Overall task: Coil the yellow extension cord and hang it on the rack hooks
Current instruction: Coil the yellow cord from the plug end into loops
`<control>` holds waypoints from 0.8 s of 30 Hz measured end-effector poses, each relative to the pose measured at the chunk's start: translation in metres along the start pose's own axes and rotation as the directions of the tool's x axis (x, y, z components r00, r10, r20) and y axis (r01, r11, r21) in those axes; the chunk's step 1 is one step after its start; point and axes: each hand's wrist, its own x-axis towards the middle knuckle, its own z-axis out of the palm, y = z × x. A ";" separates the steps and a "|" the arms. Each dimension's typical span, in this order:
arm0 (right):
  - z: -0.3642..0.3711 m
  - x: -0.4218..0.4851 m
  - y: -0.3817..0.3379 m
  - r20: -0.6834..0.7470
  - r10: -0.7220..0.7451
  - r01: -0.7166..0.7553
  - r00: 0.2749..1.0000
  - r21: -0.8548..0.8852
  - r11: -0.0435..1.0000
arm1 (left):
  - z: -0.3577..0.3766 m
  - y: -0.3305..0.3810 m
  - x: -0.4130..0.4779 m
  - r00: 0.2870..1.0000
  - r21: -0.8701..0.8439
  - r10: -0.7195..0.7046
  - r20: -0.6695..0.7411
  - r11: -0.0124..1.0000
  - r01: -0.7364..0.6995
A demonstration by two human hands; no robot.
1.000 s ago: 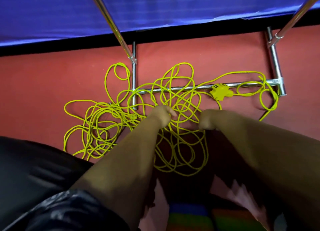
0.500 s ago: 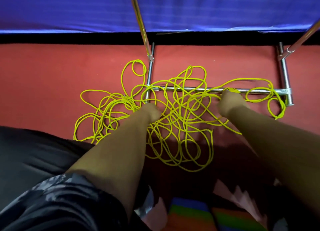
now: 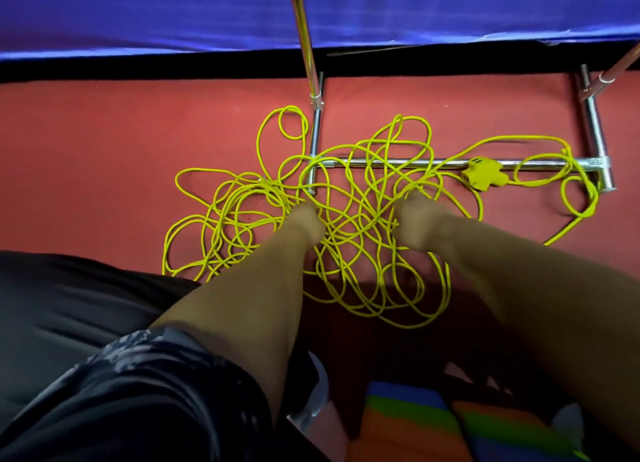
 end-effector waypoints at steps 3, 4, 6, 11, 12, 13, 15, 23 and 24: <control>0.002 -0.006 -0.014 0.098 -0.028 0.026 0.995 0.020 0.999 | -0.016 0.008 0.006 1.000 0.007 -0.018 -0.014 1.000 0.018; 0.002 -0.003 -0.016 0.083 -0.057 0.052 0.995 0.055 0.997 | -0.020 0.012 0.008 1.000 0.025 -0.025 0.003 0.999 0.025; 0.007 0.006 -0.013 0.059 -0.072 0.066 0.996 0.098 0.993 | -0.023 0.019 0.013 1.000 0.031 -0.024 0.020 0.999 0.023; 0.009 0.021 -0.002 0.068 -0.059 0.048 0.996 0.157 0.986 | -0.023 0.023 0.025 0.996 -0.030 -0.082 -0.014 0.996 0.082; 0.009 0.024 0.001 0.066 -0.054 0.042 0.996 0.170 0.985 | -0.024 0.022 0.023 0.995 -0.017 -0.103 -0.007 0.995 0.103; 0.010 0.026 0.005 0.071 -0.047 0.034 0.996 0.173 0.984 | -0.023 0.019 0.023 0.991 0.025 -0.137 0.007 0.990 0.136; 0.011 0.029 0.010 0.072 -0.037 0.023 0.997 0.182 0.983 | -0.018 0.005 0.027 0.986 0.139 -0.163 0.042 0.978 0.156; 0.016 0.044 0.027 0.119 -0.024 -0.002 0.993 0.214 0.977 | 0.008 -0.009 0.032 0.982 -0.017 -0.191 0.015 0.981 0.191; 0.016 0.044 0.028 0.129 -0.025 -0.004 0.991 0.218 0.976 | 0.010 -0.007 0.033 0.978 -0.028 -0.208 0.024 0.978 0.209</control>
